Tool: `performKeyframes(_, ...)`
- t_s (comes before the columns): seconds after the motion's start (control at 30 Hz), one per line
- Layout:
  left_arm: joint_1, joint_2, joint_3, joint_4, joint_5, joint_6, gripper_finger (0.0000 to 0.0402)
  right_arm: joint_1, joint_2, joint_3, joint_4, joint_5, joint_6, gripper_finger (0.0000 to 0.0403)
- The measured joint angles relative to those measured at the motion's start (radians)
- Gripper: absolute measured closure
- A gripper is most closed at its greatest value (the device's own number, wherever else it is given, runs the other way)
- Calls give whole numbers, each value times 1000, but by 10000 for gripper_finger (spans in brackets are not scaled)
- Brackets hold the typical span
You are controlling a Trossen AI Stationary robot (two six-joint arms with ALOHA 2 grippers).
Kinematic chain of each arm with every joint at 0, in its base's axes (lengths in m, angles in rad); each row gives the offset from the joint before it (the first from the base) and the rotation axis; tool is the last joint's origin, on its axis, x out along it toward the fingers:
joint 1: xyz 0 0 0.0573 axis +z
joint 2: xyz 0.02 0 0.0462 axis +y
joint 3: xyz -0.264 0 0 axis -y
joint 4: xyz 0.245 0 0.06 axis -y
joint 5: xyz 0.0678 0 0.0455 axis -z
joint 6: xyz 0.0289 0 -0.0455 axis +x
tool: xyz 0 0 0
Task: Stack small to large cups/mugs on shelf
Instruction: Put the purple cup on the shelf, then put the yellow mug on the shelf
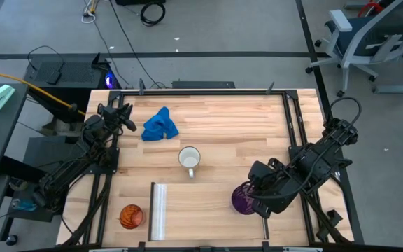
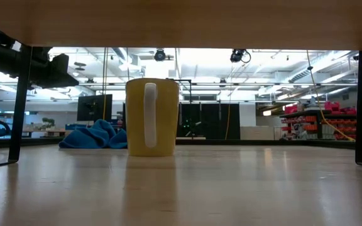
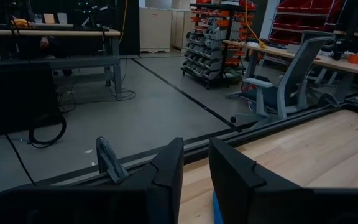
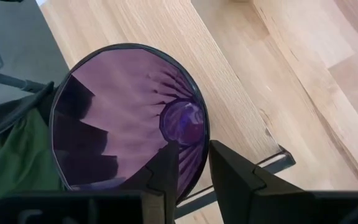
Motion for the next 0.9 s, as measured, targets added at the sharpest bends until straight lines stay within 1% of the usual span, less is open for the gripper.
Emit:
performKeyframes(0.2,0,0,0,0,0,0,310,0,0,0,8,3,-7,306)
performKeyframes(0.43,0,0,0,0,0,0,316,0,-17,0,8,6,-7,306)
performKeyframes(0.63,0,0,0,0,0,0,312,5,-69,0,7,57,-7,306)
performKeyframes(0.8,0,0,0,0,0,-1,312,14,-118,0,5,77,-28,306)
performKeyframes(0.9,0,0,0,0,0,-1,318,11,-155,0,-33,139,-65,307)
